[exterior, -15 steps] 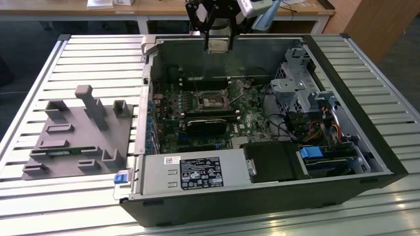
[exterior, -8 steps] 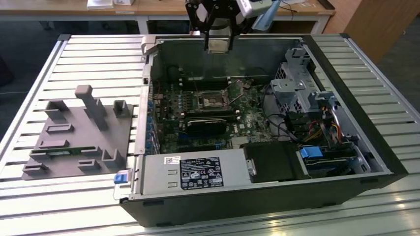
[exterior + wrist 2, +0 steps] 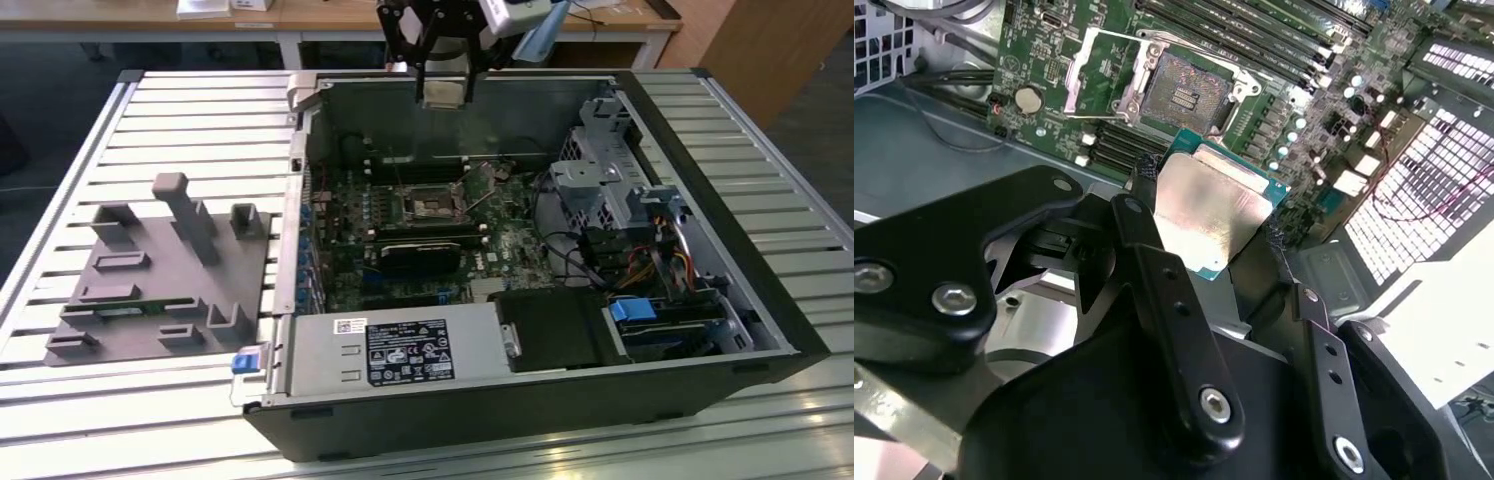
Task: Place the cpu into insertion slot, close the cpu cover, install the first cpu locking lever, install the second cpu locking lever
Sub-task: 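Place the cpu into insertion slot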
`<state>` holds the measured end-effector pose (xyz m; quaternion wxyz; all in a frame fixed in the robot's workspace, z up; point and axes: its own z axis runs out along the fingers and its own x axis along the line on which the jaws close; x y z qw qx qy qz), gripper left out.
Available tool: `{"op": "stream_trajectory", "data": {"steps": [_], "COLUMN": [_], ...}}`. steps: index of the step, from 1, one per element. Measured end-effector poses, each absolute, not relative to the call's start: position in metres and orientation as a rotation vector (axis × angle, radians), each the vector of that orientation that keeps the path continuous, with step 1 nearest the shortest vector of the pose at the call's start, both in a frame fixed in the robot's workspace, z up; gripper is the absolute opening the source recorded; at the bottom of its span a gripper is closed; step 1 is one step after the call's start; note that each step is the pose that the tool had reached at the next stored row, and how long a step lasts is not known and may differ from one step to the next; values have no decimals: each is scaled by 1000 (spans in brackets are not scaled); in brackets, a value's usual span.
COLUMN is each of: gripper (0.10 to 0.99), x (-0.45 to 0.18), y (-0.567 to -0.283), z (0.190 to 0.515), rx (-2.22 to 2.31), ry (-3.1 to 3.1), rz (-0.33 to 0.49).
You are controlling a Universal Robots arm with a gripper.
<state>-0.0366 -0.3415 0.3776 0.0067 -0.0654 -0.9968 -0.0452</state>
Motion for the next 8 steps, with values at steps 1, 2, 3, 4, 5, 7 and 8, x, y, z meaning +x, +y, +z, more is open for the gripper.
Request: {"op": "stream_trajectory", "data": {"steps": [1,2,3,4,5,7,8], "gripper": [541,541,541,541,541,541,541], "x": [-37,-37,-37,-37,-37,-37,-37], "y": [-341,-342,-342,-341,-341,-342,-342], "z": [378,378,378,378,378,378,378], "rx": [-208,-212,-215,-219,-222,-230,-233], "ry": [-3118,-3118,-3118,-3118,-3118,-3117,-3117], "rz": [-142,-142,-142,-142,-142,-142,-142]}}
